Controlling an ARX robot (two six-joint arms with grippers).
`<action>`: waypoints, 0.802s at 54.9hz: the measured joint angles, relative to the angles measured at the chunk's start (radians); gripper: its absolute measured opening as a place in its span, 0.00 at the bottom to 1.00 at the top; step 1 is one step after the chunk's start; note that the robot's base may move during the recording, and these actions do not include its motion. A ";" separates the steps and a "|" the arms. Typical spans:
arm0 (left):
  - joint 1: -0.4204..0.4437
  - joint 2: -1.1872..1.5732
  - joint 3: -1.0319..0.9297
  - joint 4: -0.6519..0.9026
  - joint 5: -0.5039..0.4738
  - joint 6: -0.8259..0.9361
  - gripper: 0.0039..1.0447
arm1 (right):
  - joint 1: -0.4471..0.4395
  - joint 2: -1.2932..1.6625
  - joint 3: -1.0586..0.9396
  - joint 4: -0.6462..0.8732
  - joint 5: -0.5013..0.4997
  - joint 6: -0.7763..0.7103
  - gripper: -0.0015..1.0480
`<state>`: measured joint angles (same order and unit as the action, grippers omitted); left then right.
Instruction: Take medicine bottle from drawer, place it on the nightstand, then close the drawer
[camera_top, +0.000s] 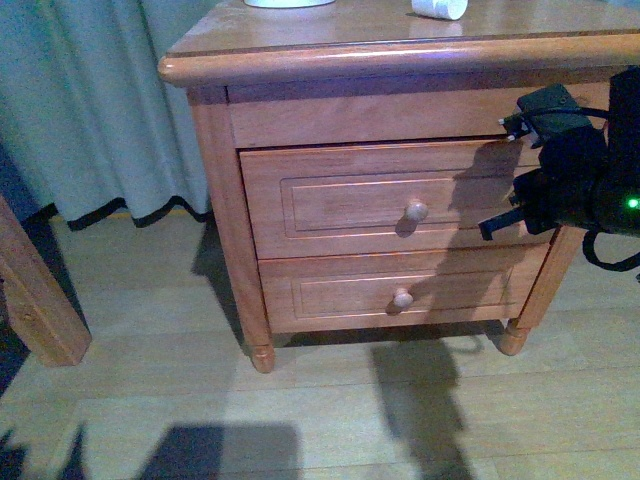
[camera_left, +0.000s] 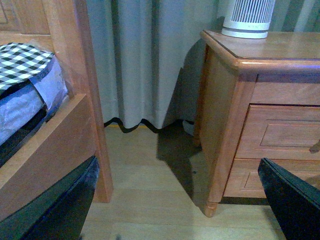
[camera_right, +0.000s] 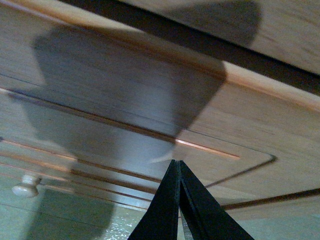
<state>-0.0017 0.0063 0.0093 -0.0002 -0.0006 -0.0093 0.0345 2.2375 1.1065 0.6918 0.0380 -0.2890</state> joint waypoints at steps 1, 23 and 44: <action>0.000 0.000 0.000 0.000 0.000 0.000 0.94 | -0.002 0.000 0.000 0.000 -0.003 0.002 0.03; 0.000 0.000 0.000 0.000 0.000 0.000 0.94 | 0.030 -0.561 -0.256 -0.171 -0.167 0.416 0.03; 0.000 0.000 0.000 0.000 0.000 0.000 0.94 | 0.114 -1.502 -0.430 -0.652 0.056 0.442 0.03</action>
<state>-0.0017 0.0063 0.0093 -0.0002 -0.0006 -0.0090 0.1490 0.7357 0.6769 0.0399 0.0944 0.1528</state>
